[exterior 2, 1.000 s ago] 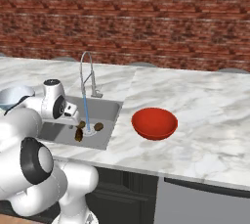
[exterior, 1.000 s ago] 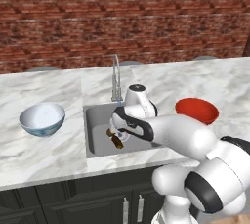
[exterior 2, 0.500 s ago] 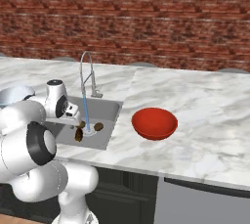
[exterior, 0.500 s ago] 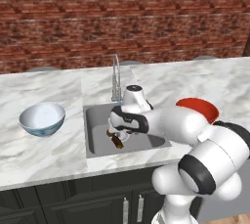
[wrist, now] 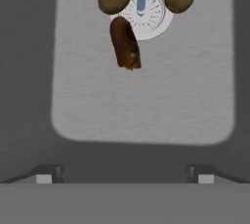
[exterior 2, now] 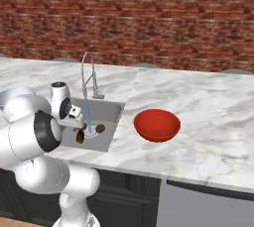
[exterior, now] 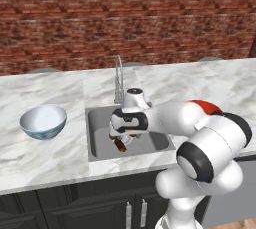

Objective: Pick the kiwis from the sink and place them in one bowl. Place the sweet potato in the other bowl. Then turn off the sink faucet.

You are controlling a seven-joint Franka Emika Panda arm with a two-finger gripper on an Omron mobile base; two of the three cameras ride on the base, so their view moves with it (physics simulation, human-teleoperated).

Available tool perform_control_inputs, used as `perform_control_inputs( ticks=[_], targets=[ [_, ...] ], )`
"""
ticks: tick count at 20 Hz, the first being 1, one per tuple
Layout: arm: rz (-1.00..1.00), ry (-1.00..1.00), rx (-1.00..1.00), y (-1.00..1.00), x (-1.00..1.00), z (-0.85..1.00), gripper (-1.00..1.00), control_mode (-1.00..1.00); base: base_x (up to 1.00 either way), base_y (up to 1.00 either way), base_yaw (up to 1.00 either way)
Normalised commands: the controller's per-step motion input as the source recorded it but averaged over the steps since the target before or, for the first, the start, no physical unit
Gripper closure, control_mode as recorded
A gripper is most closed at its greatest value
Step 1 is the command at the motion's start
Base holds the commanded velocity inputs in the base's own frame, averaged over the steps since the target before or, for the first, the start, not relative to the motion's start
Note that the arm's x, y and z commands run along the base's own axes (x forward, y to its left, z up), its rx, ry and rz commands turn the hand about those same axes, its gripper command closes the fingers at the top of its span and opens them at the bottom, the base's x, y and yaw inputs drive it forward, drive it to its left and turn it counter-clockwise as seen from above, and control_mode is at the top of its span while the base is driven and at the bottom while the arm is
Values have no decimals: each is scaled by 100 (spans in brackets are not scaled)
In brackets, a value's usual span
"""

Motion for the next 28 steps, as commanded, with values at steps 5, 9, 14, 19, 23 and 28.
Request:
perform_control_inputs(
  ticks=[5,9,14,19,23,28],
  targets=[
    [0,0,0,2,11,-18,-100,-100,0,0,0],
    [0,0,-1,0,14,-19,-100,-100,0,0,0],
    [0,0,0,0,18,-21,-100,-100,0,0,0],
    [-2,0,0,3,28,-22,-100,-100,0,0,0],
    [-2,-1,0,7,30,-21,-100,-100,0,0,0],
    [-2,-2,0,5,26,-18,-100,-100,0,0,0]
  ],
)
